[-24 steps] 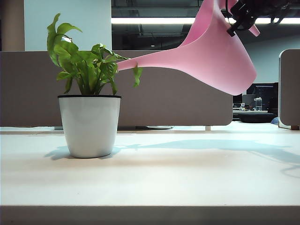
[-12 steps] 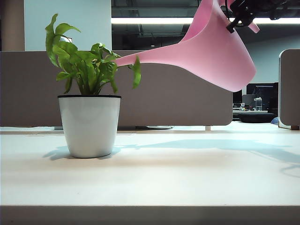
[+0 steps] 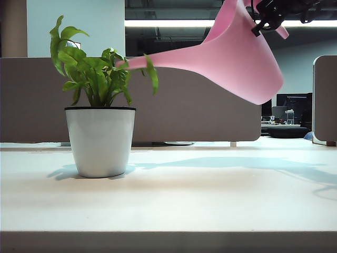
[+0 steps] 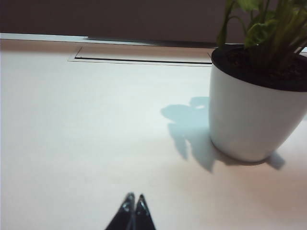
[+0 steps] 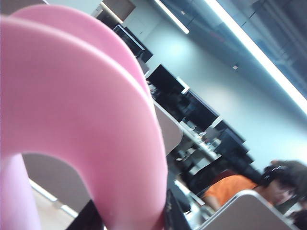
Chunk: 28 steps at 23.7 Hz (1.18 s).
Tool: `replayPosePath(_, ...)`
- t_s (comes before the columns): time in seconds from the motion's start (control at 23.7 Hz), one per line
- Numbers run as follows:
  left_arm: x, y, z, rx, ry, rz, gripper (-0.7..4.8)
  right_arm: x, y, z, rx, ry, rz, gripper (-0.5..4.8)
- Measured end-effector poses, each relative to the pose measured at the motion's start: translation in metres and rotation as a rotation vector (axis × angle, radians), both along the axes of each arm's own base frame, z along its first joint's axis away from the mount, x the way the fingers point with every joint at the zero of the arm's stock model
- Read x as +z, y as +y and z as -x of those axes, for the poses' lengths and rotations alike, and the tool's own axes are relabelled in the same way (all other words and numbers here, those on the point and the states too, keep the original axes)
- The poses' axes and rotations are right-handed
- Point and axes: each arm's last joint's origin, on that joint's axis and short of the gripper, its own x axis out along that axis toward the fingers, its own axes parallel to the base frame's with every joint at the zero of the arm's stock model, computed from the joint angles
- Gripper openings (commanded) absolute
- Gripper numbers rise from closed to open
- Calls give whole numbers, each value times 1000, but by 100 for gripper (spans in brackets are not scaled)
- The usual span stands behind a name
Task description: Pick up the watering can from the table, water the potted plant, and put the can back.
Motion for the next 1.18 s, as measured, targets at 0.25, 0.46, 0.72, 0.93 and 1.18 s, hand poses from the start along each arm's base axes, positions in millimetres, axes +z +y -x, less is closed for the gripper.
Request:
replayPosePath(0.25, 0, 0, 0, 0, 0, 0, -5, -9, -2, -2, -18, 97, -159, 85)
replayPosePath(0.46, 0, 0, 0, 0, 0, 0, -5, -11, -4, -3, -12, 126, -228, 85)
replayPosePath(0.72, 0, 0, 0, 0, 0, 0, -5, -22, -26, -6, -36, 225, -522, 85)
replayPosePath(0.93, 0, 0, 0, 0, 0, 0, -5, -33, -52, -6, -16, 273, -723, 85)
replayPosePath(1.18, -1, 0, 0, 0, 8, 0, -5, -63, -69, 0, -23, 332, -883, 85)
